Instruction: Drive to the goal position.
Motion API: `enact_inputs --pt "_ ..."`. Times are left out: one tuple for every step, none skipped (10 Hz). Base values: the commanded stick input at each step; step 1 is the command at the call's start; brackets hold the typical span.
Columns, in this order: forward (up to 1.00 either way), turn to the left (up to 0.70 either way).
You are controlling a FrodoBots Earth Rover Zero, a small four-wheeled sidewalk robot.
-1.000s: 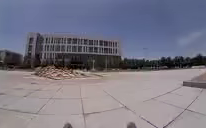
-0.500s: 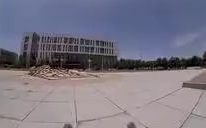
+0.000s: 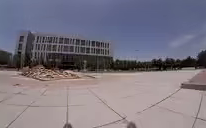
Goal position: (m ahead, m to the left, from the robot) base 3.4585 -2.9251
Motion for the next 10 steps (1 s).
enact_inputs --pt "0.45 -0.14" --pt "0.45 0.03" --pt "0.45 0.03" --pt "0.45 0.03" --pt "0.45 0.03" --pt "0.45 0.03" --pt "0.45 0.03" --pt "0.45 0.03" --pt "0.45 -0.03" --pt "0.45 -0.24"
